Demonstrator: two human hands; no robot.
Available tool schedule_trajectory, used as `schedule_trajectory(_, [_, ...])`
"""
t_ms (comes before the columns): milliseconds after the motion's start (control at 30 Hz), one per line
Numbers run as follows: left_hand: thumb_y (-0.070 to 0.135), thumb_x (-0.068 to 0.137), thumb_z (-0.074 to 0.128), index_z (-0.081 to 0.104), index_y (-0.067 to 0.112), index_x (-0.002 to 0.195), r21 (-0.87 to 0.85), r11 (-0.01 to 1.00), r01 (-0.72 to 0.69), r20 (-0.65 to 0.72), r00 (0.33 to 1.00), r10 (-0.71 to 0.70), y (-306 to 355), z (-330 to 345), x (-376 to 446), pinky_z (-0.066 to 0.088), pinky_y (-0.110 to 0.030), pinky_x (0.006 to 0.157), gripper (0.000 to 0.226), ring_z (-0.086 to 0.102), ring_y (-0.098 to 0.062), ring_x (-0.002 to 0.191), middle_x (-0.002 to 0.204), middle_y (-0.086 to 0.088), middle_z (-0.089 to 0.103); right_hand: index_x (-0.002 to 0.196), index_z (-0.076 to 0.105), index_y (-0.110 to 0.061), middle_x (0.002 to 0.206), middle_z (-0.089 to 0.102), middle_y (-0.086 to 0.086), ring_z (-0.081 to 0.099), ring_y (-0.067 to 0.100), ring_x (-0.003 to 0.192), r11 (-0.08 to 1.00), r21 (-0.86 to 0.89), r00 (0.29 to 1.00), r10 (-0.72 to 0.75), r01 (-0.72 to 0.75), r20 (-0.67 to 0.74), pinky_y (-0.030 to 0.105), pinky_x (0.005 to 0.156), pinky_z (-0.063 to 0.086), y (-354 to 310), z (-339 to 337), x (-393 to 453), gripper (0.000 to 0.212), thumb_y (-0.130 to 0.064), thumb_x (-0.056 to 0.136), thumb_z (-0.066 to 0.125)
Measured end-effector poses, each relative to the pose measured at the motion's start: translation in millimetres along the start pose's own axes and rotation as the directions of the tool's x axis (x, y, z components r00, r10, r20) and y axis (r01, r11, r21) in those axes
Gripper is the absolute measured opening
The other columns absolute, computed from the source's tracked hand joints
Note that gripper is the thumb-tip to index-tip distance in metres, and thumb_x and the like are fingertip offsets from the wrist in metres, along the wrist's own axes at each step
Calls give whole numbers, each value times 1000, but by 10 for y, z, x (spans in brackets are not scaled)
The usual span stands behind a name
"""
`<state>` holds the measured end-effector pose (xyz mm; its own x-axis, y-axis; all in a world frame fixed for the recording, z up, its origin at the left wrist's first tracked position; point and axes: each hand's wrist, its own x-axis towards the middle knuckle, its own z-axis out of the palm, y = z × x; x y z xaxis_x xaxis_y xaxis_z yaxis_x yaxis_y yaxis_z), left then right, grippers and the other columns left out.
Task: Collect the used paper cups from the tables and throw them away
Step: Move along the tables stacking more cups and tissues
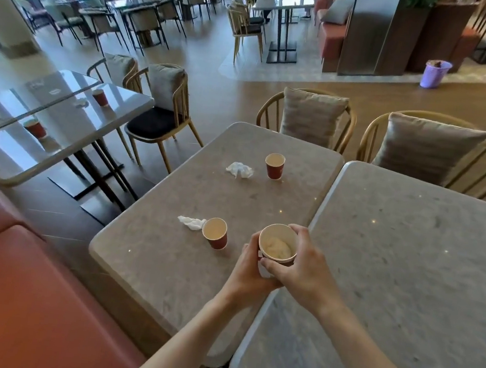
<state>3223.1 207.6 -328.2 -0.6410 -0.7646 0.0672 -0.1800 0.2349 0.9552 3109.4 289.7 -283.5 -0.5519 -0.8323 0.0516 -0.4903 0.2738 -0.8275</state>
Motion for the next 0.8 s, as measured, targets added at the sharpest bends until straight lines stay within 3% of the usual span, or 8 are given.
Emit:
schedule_trajectory(200, [27,66,90,49,33,127,-68,998,3,10,1000,-3,-281,-521,336,51,-54,99,74,64,-26,114,122,-7,65,130,44,-25,116,61,-7,59,13,107,998,-44,999,38,-39,-13,28,87,49,-292,480,390,82,-47,63,86])
schedule_trajectory(300, [30,65,90,49,38,124,-61,998,-4,59,998,7,-461,-860,553,53,-52,96,73,66,-20,111,120,0,66,124,42,-26,115,57,-5,58,14,104,996,-42,996,78,-80,-31,29,85,50,-471,793,589,80,-46,61,87])
schedule_trajectory(433, [35,66,85,49,34,130,213,971,-106,-21,993,112,-809,-1290,766,44,-47,104,73,49,-7,119,128,15,55,119,36,-26,116,52,-5,58,16,102,982,-115,988,139,-147,-73,35,84,51,-628,1099,839,80,-49,61,86])
schedule_trajectory(567, [37,62,92,33,18,148,376,922,96,-16,995,-97,-1231,-1542,948,30,-41,116,106,33,-24,130,143,1,38,120,37,-21,113,51,-8,55,17,105,968,-130,973,199,-213,-113,28,78,42,-626,1242,992,80,-44,62,88])
schedule_trajectory(633, [43,60,92,25,14,152,399,900,174,29,979,-202,-1397,-1577,1044,28,-36,115,117,29,-27,136,146,-2,34,121,38,-18,113,51,-7,55,17,106,963,-138,969,217,-233,-120,29,81,43,-624,1308,1028,80,-41,63,88])
schedule_trajectory(700, [45,60,91,22,14,154,422,882,210,55,965,-256,-1495,-1553,1115,28,-36,113,121,28,-28,138,147,-4,33,122,38,-16,118,52,-3,54,18,109,961,-140,969,227,-239,-102,29,86,43,-614,1327,1039,79,-38,64,88])
schedule_trajectory(800, [43,60,90,22,17,154,462,860,217,81,955,-284,-1648,-1467,1219,29,-38,113,118,26,-29,141,152,-4,27,122,36,-18,119,49,-4,50,13,105,961,-128,969,234,-243,-82,20,78,36,-575,1339,1064,78,-37,65,86])
